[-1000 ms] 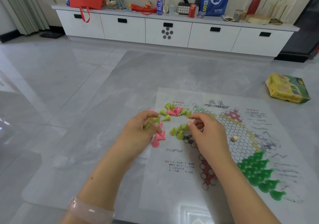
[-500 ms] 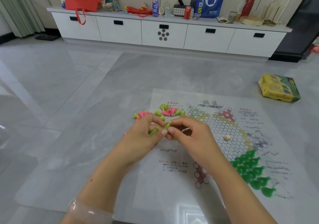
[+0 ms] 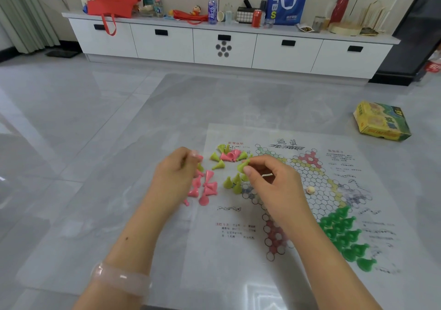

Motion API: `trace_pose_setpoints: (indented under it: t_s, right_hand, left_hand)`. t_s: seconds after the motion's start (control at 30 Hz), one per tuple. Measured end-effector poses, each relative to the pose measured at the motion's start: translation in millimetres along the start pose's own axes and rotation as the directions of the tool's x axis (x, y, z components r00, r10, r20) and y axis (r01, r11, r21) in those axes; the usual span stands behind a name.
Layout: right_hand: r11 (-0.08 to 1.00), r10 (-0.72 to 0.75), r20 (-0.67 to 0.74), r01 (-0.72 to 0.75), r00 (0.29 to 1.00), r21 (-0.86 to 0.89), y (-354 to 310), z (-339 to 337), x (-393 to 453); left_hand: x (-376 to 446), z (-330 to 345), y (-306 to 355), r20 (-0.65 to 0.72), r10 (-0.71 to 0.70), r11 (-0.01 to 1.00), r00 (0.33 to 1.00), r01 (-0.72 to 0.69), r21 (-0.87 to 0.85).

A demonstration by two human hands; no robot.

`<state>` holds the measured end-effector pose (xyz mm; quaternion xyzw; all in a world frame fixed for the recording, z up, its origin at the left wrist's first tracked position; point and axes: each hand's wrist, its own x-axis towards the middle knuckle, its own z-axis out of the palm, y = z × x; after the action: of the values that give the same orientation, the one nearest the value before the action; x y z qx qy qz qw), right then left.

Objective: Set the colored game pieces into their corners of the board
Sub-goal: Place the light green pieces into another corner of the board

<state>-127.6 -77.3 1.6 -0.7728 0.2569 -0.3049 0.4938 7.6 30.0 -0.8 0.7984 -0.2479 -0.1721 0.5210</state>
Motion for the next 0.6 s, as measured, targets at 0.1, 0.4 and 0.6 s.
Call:
trace_pose_setpoints:
  t_s: [0.1, 0.4, 0.6]
  right_hand:
    - [1.0, 0.016, -0.025, -0.016, 1.0, 0.003, 1.1, -2.1, 0.1]
    - [0.998, 0.012, -0.048, -0.015, 0.999, -0.065, 5.2, -6.8, 4.4]
    - [0.994, 0.04, -0.083, -0.048, 0.996, -0.099, 10.4, -8.4, 5.5]
  left_hand:
    - [16.4, -6.8, -16.6, -0.128, 0.074, 0.971, 0.989, -0.043, 0.234]
    - [31.2, -5.8, -37.0, 0.009, 0.139, 0.812, 0.99, -0.119, 0.571]
    - [30.8, -6.0, -36.4, -0.107, 0.096, 0.851, 0.99, -0.026, 0.524]
